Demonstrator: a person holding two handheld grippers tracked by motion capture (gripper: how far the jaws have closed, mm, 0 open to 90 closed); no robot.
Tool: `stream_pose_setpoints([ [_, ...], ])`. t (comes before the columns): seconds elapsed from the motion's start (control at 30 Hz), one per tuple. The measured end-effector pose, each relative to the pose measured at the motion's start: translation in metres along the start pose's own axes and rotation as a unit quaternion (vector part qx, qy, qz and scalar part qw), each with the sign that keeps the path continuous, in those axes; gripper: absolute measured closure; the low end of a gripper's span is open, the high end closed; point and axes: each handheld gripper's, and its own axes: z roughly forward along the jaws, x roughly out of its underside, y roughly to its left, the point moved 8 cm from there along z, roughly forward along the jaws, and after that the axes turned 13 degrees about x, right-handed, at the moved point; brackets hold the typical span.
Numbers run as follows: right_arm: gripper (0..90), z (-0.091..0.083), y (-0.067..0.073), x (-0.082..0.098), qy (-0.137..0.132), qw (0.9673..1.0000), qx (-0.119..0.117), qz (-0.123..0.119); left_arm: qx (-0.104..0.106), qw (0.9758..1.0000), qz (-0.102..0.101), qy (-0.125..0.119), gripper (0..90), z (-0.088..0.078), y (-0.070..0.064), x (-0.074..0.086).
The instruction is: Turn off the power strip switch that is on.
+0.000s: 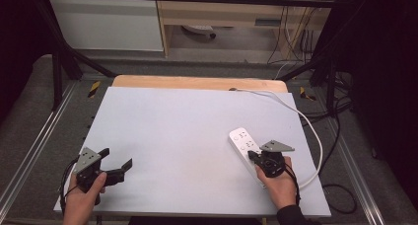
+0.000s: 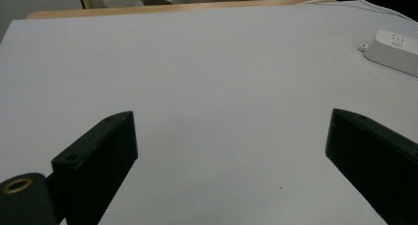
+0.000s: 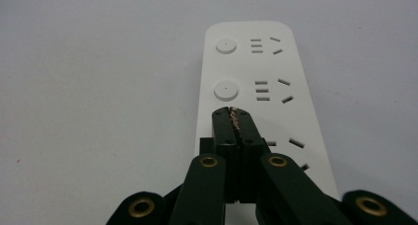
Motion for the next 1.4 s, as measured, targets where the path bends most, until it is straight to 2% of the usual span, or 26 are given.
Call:
stream_pose_setpoints([
  [0.47, 90.0, -0.0003, -0.0006, -0.0002, -0.003, 1.0000, -0.002, -0.002, 0.001, 1.0000, 0.001, 0.000, 5.3, 0.0000, -0.0001, -0.0004],
  [0.67, 90.0, -0.0006, -0.0007, -0.0002, -0.003, 1.0000, -0.006, 0.007, 0.000, 1.0000, 0.001, -0.001, 5.4, -0.0002, 0.0003, -0.0006],
  [1.4, 90.0, -0.0005, -0.0020, -0.0005, -0.003, 0.9998, -0.012, 0.013, 0.000, 1.0000, 0.000, -0.002, 5.3, -0.0006, 0.0008, -0.0008],
])
